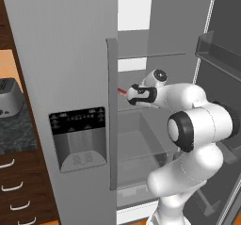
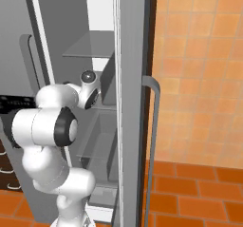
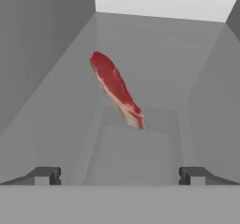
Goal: Place one corn and one steak in each tupperware on the nearby counter, to pack two identical lunches.
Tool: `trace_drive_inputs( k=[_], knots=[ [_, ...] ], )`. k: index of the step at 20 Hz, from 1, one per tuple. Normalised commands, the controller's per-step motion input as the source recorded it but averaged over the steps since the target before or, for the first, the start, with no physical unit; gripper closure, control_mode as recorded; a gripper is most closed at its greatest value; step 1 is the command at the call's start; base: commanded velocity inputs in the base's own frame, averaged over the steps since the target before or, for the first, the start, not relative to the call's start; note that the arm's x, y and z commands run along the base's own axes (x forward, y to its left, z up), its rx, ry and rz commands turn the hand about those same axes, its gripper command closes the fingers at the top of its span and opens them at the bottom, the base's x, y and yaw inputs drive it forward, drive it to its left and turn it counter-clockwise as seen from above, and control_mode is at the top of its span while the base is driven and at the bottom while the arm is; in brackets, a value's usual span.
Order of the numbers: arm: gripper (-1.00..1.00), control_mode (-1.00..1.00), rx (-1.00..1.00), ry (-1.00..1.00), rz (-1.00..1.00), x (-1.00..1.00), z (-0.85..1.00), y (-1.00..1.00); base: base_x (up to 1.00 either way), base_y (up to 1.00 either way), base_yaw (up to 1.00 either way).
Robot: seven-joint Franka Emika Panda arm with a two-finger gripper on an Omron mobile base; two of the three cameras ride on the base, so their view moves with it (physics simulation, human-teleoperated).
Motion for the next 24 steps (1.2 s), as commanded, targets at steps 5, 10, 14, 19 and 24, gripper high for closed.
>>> trace_drive_inputs(
  k=[5,10,14,19,24],
  knots=[
    [-1.00,-1.00,0.00,0.03,0.00,0.38,-0.25,0.01,0.00,0.00,0.00],
    [-1.00,-1.00,0.00,0.06,0.00,0.46,-0.23,0.00,0.00,0.00,0.00],
    [-1.00,-1.00,0.00,0.03,0.00,0.61,-0.20,0.01,0.00,0.00,0.00],
    [-1.00,-1.00,0.00,0.01,0.00,0.54,-0.21,0.01,0.00,0.00,0.00],
    [-1.00,-1.00,0.00,0.09,0.00,0.33,-0.39,0.00,0.00,0.00,0.00]
  ],
)
